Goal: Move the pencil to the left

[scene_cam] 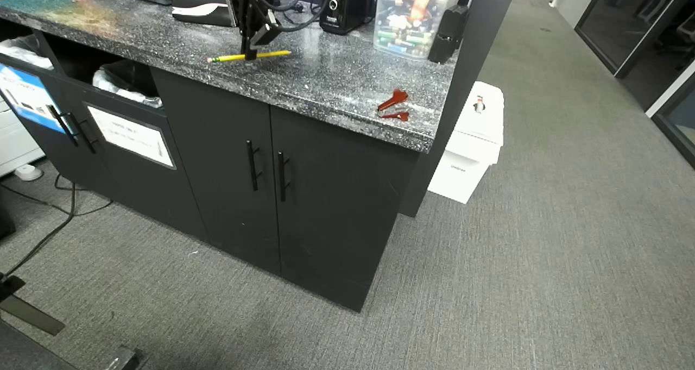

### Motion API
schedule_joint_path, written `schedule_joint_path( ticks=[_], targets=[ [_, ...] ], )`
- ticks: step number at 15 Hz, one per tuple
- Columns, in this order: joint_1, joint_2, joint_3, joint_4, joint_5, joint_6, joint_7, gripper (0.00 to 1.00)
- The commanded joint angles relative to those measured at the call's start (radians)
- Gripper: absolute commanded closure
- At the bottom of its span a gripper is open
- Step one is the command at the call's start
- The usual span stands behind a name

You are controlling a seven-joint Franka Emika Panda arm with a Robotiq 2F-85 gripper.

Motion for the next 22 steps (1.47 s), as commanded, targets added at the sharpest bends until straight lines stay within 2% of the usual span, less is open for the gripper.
schedule_joint_path(
  ticks=[1, 7, 8, 9, 11, 15, 18, 20, 22],
  targets=[
    [-0.009, 0.036, 0.007, 0.046, -0.014, 0.03, -0.035, 0.98],
    [-0.021, 0.037, 0.004, 0.028, -0.018, 0.054, -0.032, 0.98],
    [-0.022, 0.038, 0.003, 0.029, -0.018, 0.056, -0.03, 0.66],
    [-0.023, 0.038, 0.003, 0.028, -0.018, 0.056, -0.029, 0.65],
    [-0.023, 0.037, -0.003, 0.03, -0.025, 0.059, -0.024, 0.52],
    [-0.033, 0.014, 0.008, 0.011, -0.014, 0.036, -0.014, 0.23],
    [-0.045, -0.024, 0.022, -0.006, 0.0, -0.027, -0.012, 0.02],
    [-0.058, -0.067, 0.035, -0.017, 0.016, -0.109, -0.008, 0.0],
    [-0.075, -0.125, 0.008, -0.03, 0.011, -0.228, 0.095, 0.0]
  ],
)
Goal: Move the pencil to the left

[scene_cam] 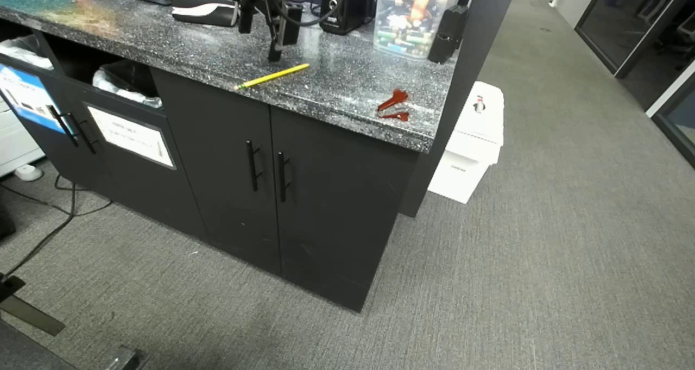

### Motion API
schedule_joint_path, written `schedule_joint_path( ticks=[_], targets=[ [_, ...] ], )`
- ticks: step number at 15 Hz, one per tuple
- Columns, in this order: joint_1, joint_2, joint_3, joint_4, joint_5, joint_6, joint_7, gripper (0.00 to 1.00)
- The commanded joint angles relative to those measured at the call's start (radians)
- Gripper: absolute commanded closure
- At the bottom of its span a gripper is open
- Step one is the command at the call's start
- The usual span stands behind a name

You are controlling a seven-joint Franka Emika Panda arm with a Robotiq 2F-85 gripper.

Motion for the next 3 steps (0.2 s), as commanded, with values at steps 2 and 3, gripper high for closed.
schedule_joint_path(
  ticks=[2, 3],
  targets=[
    [-0.017, -0.051, 0.001, -0.008, -0.003, -0.092, 0.06, 0.0],
    [-0.025, -0.062, -0.001, 0.003, -0.002, -0.123, 0.073, 0.0]
  ],
)
